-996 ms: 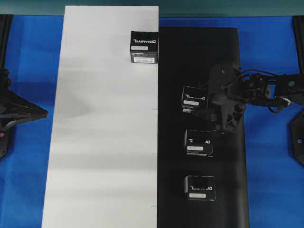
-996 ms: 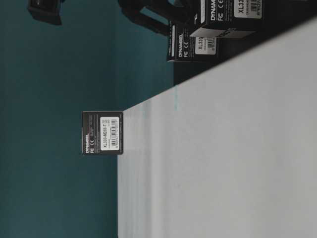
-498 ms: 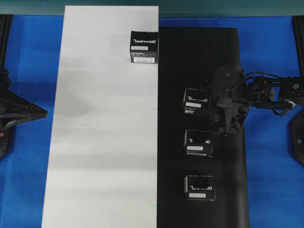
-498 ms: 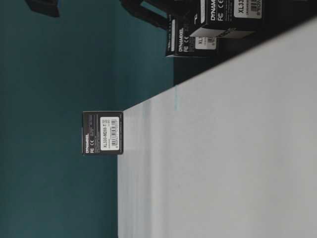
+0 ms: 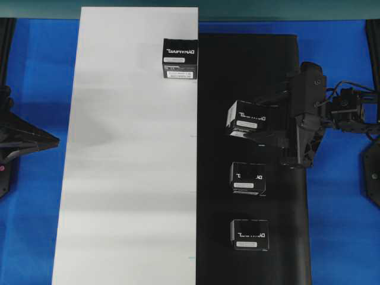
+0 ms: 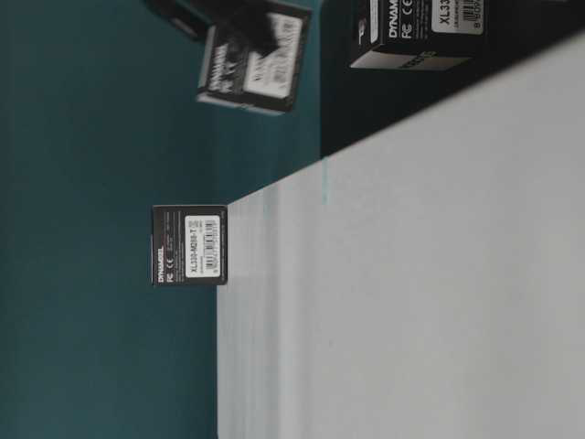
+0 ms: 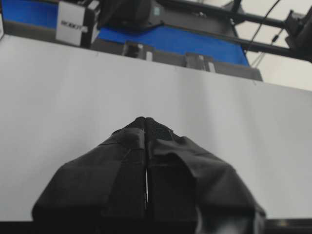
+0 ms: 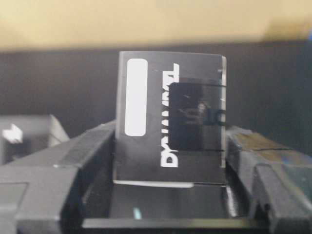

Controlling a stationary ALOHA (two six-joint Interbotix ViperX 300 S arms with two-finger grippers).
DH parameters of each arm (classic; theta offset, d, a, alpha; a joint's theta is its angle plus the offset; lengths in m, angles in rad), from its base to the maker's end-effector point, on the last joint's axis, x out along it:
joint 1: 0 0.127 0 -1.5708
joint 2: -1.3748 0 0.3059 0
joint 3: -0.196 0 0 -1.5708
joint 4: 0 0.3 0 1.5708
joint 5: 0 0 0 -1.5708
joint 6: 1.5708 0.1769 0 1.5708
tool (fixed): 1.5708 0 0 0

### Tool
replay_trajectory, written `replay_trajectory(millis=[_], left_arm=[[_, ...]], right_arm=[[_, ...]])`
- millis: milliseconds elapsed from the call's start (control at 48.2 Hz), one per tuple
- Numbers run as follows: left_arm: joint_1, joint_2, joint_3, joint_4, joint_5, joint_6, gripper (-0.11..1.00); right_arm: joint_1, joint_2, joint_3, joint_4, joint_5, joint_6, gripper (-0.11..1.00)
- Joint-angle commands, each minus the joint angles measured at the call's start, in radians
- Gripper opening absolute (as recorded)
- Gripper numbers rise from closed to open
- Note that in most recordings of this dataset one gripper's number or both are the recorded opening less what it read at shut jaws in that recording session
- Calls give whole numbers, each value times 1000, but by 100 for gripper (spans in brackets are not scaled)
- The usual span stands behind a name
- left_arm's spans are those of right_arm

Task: Place the box from the black base onto the white base.
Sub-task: 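Lift the box and carry it left toward the white base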

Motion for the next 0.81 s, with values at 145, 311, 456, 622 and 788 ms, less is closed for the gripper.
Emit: replay_trajectory(millis=[145,311,456,622,788], left_arm=[[0,5,-26,3,-5,-3,-7],[0,-2,-28,2,-6,-3,-7],[3,-8,-29,3,-6,-3,-7],[5,-8,-31,3,-5,-3,-7],[5,-8,-31,3,-5,-3,-7]], right_arm=[[41,31,-74,0,-41,-5,52],[63,44,-83,0,-109,-5,52],[64,57,-92,-3,-130,-6,52],[71,97,-138,-8,-114,-6,52],[81,135,-213,-20,-34,-6,52]])
